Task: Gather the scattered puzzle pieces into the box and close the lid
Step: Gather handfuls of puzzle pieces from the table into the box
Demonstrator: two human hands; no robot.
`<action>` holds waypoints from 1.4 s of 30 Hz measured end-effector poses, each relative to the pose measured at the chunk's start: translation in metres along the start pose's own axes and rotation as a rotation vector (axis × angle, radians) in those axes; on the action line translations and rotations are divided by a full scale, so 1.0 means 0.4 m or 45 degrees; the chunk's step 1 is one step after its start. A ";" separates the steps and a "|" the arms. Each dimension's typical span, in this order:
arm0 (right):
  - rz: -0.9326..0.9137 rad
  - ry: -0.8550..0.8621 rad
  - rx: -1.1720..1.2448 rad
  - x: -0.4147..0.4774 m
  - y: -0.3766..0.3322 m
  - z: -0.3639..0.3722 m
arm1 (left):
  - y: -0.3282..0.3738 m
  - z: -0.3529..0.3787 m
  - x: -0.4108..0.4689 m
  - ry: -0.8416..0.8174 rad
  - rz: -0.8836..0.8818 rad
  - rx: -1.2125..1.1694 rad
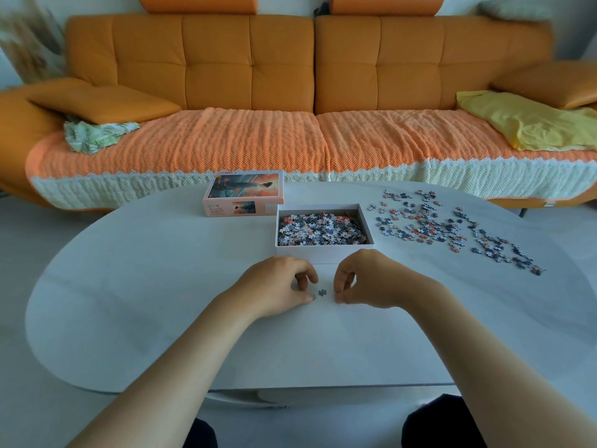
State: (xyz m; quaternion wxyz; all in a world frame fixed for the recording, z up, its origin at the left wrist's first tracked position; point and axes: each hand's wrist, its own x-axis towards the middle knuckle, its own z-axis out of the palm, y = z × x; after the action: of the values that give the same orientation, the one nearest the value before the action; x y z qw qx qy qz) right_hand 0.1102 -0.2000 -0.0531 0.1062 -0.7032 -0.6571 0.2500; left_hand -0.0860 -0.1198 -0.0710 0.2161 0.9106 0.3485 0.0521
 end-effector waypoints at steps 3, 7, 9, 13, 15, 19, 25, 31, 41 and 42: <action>-0.037 0.067 0.055 0.005 -0.013 0.003 | 0.007 0.002 0.007 0.007 0.043 0.068; -0.043 0.033 0.032 0.011 -0.034 0.015 | 0.000 -0.002 0.005 0.051 0.017 0.005; -0.050 0.025 0.016 0.014 -0.041 0.021 | -0.014 -0.014 0.001 0.094 -0.052 -0.110; -0.070 0.009 -0.026 0.021 -0.046 0.022 | -0.038 -0.038 -0.010 0.095 -0.112 -0.233; -0.055 -0.011 -0.036 0.027 -0.045 0.022 | -0.033 -0.036 -0.017 -0.046 -0.111 -0.183; -0.044 -0.023 -0.031 0.036 -0.042 0.028 | -0.017 -0.025 -0.015 -0.080 -0.052 -0.010; -0.150 0.216 0.044 0.039 -0.047 0.006 | -0.016 -0.029 -0.017 -0.094 -0.039 -0.028; -0.037 0.826 0.024 0.079 -0.032 -0.024 | -0.009 -0.047 0.020 0.338 -0.010 -0.216; -0.081 0.889 -0.223 0.127 0.037 0.007 | -0.020 0.009 0.158 0.657 0.081 0.245; -0.081 0.872 -0.256 0.123 0.044 0.005 | -0.013 0.014 0.158 0.605 0.118 0.242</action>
State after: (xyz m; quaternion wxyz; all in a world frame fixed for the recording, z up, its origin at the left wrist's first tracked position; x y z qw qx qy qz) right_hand 0.1251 -0.1545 -0.0736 0.2583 -0.7324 -0.6262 -0.0696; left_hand -0.0404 -0.0769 -0.0819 0.0388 0.9040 0.3507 0.2415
